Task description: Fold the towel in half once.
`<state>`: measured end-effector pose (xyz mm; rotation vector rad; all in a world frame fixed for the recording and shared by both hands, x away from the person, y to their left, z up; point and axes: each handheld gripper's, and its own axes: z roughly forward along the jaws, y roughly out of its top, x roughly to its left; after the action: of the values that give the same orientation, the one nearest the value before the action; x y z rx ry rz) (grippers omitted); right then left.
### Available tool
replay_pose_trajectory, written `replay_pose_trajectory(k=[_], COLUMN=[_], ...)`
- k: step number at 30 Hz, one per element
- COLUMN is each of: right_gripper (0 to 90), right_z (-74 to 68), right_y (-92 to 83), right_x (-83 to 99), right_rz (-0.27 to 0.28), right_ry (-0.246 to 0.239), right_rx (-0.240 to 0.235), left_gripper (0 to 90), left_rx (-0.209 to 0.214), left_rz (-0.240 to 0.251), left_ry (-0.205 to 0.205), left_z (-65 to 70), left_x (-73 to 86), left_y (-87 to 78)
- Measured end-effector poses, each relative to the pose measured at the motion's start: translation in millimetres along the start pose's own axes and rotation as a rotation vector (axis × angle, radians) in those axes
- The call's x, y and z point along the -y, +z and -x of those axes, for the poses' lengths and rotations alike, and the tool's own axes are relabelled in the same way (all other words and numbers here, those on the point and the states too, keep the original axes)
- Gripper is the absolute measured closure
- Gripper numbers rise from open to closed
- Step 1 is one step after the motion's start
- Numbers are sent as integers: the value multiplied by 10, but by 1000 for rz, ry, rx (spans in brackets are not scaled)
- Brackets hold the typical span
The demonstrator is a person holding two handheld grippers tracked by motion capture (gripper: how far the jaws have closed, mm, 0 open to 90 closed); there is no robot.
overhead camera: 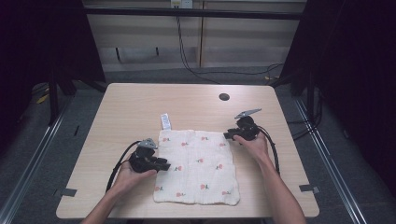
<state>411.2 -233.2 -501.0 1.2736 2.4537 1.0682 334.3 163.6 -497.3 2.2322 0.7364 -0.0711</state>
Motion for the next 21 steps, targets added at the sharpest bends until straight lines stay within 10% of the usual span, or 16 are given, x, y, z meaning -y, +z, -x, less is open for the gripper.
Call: replay_pose_trajectory(k=[6,14,21], right_gripper=[647,860,874], right_z=[-53,-56,-49], right_y=[25,29,26], right_x=[-5,15,8], right_rz=[-2,7,0], right_ry=[-58,-52,-32], right_rx=[23,1,0], left_gripper=[660,599,621], left_rx=[-6,-12,-105], left_rz=[-5,-6,75], left_ry=[14,-20,-99], left_z=[36,-34,-419], left_x=[14,-29,-113], left_y=[-13,-73,-250])
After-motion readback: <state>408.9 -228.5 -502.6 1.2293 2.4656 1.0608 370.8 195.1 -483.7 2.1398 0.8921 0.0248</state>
